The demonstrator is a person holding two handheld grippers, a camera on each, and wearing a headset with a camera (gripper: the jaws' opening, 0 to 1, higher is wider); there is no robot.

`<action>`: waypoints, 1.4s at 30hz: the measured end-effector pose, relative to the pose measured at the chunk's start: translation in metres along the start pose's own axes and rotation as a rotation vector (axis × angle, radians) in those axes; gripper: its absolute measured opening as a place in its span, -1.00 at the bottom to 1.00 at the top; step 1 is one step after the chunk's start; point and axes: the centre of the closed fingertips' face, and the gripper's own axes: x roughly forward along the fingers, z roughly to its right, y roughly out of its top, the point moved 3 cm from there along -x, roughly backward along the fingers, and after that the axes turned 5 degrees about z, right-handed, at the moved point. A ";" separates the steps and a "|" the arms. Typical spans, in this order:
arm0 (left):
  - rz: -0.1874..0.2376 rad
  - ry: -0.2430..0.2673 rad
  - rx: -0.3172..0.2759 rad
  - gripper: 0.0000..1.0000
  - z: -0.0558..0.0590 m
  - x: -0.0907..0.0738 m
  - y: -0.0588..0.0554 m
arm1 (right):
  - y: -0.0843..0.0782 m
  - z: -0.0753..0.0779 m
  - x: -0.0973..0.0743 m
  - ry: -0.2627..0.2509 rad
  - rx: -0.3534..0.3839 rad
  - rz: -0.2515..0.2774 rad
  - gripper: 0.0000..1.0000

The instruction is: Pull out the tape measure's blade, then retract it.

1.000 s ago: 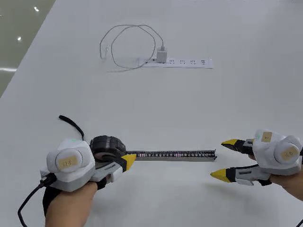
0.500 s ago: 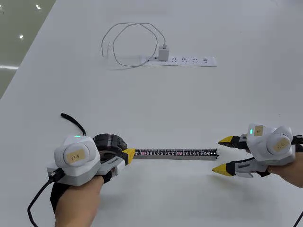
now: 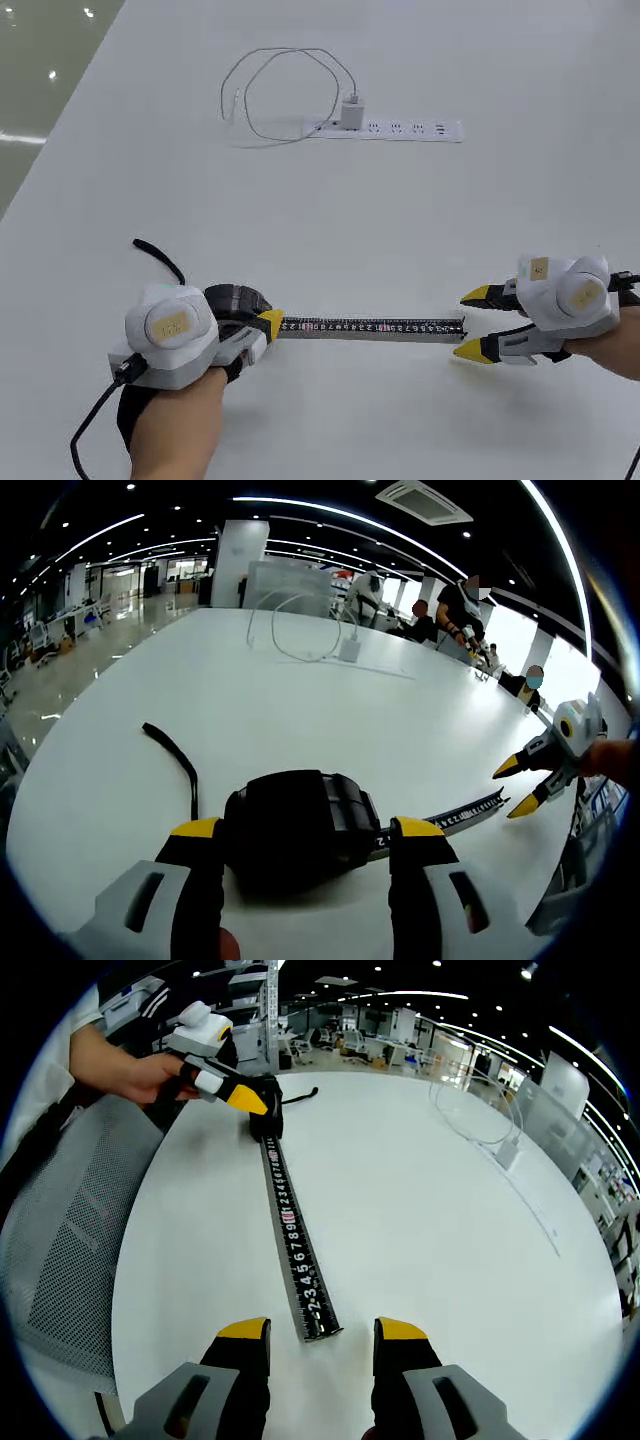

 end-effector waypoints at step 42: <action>-0.004 0.014 0.001 0.18 -0.003 0.001 -0.001 | -0.008 0.001 0.010 0.117 -0.121 -0.109 -0.77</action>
